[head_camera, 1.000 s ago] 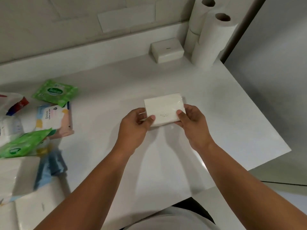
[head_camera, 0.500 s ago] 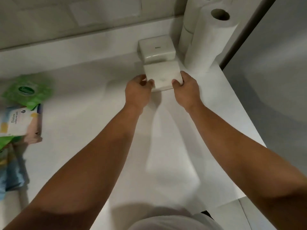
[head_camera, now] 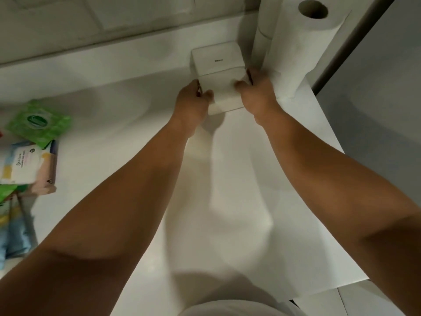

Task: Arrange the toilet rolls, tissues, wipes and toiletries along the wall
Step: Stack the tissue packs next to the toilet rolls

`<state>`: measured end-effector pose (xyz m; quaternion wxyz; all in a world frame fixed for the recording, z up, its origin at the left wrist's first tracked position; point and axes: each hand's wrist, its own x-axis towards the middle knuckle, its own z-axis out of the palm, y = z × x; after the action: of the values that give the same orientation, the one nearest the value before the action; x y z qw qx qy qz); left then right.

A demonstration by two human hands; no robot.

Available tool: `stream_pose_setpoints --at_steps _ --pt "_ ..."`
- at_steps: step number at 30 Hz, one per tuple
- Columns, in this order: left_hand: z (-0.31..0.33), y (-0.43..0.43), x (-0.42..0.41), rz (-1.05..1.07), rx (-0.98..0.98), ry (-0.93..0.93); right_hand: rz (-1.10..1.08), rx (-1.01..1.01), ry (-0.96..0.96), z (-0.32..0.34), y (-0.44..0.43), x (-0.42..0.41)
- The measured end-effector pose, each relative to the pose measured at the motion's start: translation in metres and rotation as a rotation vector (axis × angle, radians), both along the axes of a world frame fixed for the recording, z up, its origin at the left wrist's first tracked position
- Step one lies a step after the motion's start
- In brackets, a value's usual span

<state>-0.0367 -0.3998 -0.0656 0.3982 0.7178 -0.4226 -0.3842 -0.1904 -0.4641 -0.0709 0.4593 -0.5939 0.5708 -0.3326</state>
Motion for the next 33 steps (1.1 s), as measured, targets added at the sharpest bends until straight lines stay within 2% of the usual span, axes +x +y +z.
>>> stream_pose_setpoints --at_steps 4,12,16,19,21,25,30,33 --pt "-0.005 -0.009 -0.001 -0.07 0.015 -0.04 0.019 0.022 -0.003 -0.003 -0.008 0.002" --pt "-0.012 -0.014 -0.003 -0.028 -0.015 0.024 0.045 0.018 0.007 -0.01 -0.013 -0.001" --pt "-0.011 -0.012 -0.003 -0.006 0.005 0.034 0.076 -0.065 0.182 -0.007 -0.011 0.0" --pt "-0.007 -0.009 0.0 0.002 0.044 -0.009 0.098 -0.267 0.368 -0.001 -0.001 0.005" --pt "-0.002 -0.003 0.004 0.007 0.073 -0.106 0.108 -0.394 0.464 0.003 0.012 0.007" --pt "0.018 0.031 0.011 0.03 -0.042 -0.264 0.124 -0.575 0.396 0.012 0.047 0.011" --pt "0.032 0.104 0.027 0.009 -0.2 -0.318 0.2 -0.567 0.269 0.018 0.112 0.023" --pt "0.041 0.154 0.048 0.021 -0.218 -0.347 0.242 -0.53 0.224 0.026 0.156 0.041"
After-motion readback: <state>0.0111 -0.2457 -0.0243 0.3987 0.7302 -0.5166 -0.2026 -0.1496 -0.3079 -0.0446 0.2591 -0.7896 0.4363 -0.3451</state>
